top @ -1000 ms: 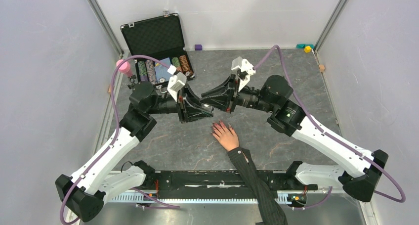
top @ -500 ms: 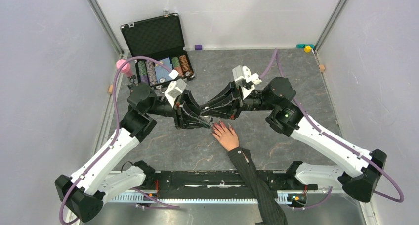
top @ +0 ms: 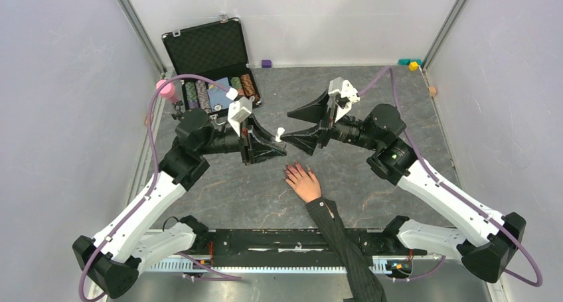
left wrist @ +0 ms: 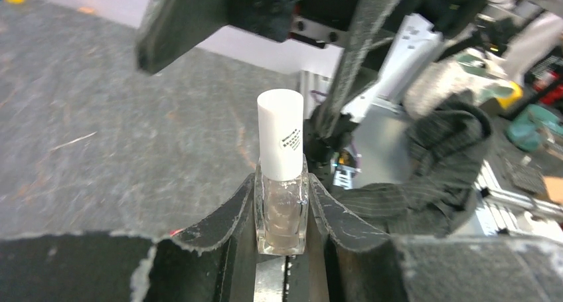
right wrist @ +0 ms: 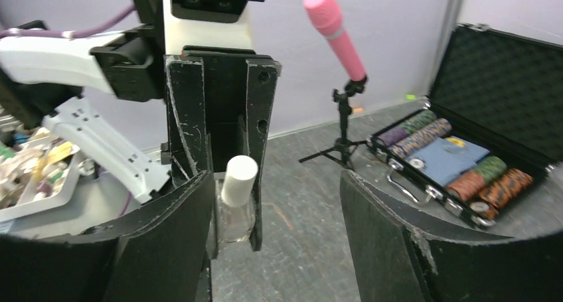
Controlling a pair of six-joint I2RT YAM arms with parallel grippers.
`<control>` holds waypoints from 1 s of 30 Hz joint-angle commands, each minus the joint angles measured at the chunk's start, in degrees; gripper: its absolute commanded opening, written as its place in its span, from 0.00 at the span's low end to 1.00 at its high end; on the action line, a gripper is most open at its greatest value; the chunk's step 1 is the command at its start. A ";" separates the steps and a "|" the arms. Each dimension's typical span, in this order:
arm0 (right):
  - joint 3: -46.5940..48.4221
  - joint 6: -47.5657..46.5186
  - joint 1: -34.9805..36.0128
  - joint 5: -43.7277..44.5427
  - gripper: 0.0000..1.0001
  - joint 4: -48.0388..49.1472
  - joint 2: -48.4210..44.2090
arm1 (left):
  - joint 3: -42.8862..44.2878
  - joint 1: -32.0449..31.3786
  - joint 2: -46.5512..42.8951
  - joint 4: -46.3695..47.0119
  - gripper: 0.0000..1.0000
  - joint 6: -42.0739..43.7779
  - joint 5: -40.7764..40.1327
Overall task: Paint the nails
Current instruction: Unscrew the nail polish bottle.
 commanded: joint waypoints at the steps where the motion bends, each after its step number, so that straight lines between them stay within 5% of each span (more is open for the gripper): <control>1: -2.32 1.01 -0.28 9.64 0.75 1.79 -2.73 | 1.70 -0.19 -1.36 -6.92 0.02 5.86 -15.76; 6: -4.71 4.71 -0.22 19.06 0.73 3.61 -4.21 | 1.13 -0.28 -1.03 -7.94 0.02 4.49 -24.35; 14: -9.59 7.67 4.99 29.90 0.64 5.10 -4.78 | 0.83 -0.23 1.01 -7.81 0.02 2.59 -23.90; 30: -11.52 10.39 7.21 28.53 0.50 12.36 -3.55 | -1.53 -0.65 2.12 -2.85 0.02 1.45 -16.43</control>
